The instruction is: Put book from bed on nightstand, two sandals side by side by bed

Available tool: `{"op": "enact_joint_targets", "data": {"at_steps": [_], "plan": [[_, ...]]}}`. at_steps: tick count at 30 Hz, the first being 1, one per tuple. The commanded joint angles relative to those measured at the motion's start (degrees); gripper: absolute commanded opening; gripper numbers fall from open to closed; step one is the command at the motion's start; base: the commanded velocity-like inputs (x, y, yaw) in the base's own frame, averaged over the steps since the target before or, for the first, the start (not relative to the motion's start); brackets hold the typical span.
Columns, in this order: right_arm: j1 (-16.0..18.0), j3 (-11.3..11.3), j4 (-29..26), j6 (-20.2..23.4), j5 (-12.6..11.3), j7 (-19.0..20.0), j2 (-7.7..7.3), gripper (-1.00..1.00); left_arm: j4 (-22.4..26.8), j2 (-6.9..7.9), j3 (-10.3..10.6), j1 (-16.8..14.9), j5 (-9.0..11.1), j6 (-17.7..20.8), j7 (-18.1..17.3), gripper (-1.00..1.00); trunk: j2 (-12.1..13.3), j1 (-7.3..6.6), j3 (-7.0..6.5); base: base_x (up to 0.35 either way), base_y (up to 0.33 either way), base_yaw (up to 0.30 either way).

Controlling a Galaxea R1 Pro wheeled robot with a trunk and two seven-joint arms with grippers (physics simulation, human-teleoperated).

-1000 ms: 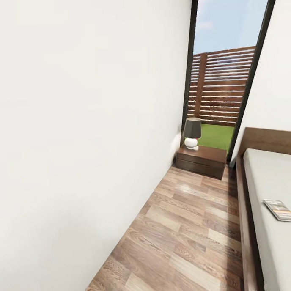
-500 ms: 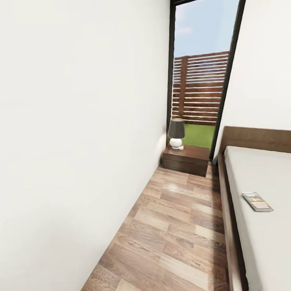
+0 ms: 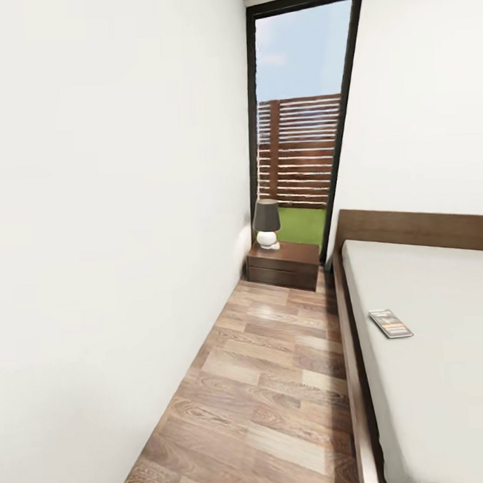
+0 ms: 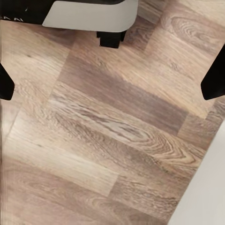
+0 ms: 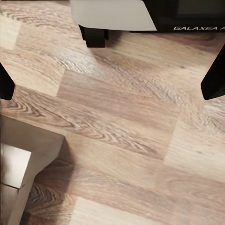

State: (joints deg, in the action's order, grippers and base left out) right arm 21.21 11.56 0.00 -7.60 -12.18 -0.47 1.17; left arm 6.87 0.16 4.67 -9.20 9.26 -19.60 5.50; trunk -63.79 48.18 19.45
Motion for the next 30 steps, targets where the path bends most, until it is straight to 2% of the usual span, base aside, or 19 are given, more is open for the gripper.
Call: {"op": "enact_joint_targets", "data": {"at_steps": [1, 12, 30], "plan": [[0.1, 0.5, 0.1, -0.2, -0.6, -0.1, 0.03, 1.0, 0.0, 0.02, 0.5, 0.0, 0.5, -0.2, 0.2, 1.0, 0.0, 0.0, 0.01, 0.0, 0.007, -0.249], [0.1, 0.5, 0.0, -0.2, -0.5, 0.0, 0.06, 1.0, 0.0, 0.02, 0.5, 0.0, 0.5, -0.3, 0.2, 1.0, 0.0, 0.0, -0.47, 0.118, 0.094, -0.221], [0.1, 0.5, 0.0, -0.2, -0.5, -0.1, 0.01, 1.0, 0.0, 0.02, 0.5, 0.0, 0.5, -0.3, 0.2, 1.0, 0.0, 0.0, -0.55, 0.285, 0.043, -0.029]]}}
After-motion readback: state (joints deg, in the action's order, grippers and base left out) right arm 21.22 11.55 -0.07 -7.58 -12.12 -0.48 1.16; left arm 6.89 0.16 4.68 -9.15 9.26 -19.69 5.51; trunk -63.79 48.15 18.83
